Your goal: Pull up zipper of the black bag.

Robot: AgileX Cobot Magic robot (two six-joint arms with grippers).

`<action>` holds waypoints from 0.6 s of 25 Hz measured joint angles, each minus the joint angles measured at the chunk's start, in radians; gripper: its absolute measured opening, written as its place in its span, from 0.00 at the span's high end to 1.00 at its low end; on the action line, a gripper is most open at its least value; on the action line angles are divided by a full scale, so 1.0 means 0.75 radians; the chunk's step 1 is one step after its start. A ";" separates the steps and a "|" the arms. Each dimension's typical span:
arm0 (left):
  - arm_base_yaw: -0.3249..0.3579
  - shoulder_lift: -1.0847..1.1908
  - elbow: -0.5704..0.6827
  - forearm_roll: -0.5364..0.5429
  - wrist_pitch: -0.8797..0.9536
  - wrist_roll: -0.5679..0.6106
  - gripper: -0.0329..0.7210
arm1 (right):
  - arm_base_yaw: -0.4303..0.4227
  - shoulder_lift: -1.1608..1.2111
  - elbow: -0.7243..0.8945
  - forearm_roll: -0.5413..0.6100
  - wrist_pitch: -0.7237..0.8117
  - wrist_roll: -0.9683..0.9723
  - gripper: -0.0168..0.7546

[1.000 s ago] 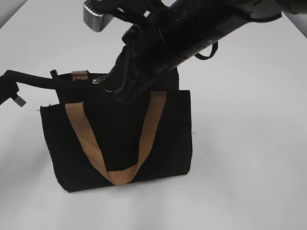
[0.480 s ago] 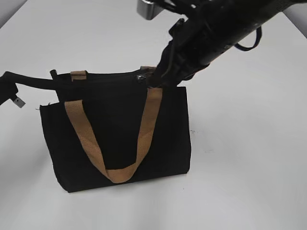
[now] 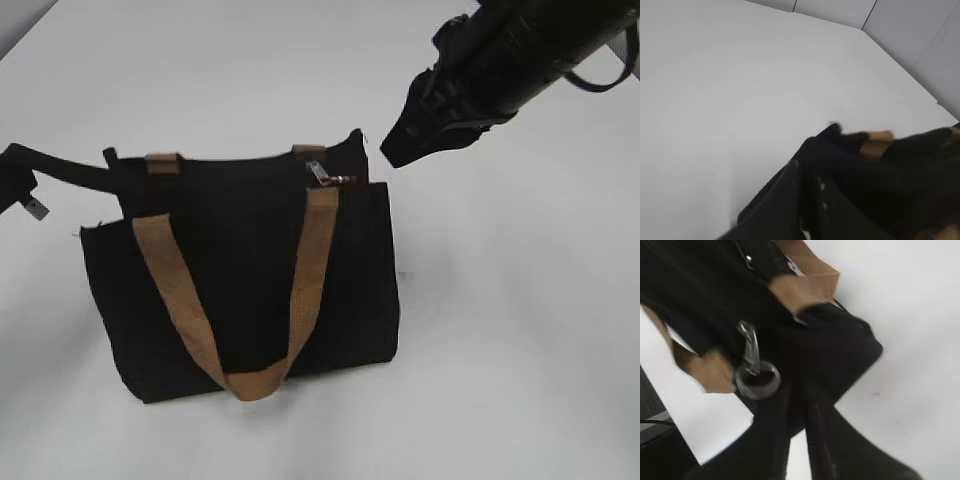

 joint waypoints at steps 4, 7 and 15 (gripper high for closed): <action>0.003 -0.001 -0.002 0.051 0.003 -0.046 0.73 | -0.022 -0.042 0.000 -0.071 0.007 0.095 0.47; -0.021 -0.001 -0.010 0.072 0.018 -0.146 0.50 | -0.024 -0.086 0.000 -0.127 0.059 0.213 0.25; -0.108 -0.082 -0.011 0.500 0.085 -0.544 0.35 | -0.024 -0.249 0.073 -0.480 0.315 0.564 0.21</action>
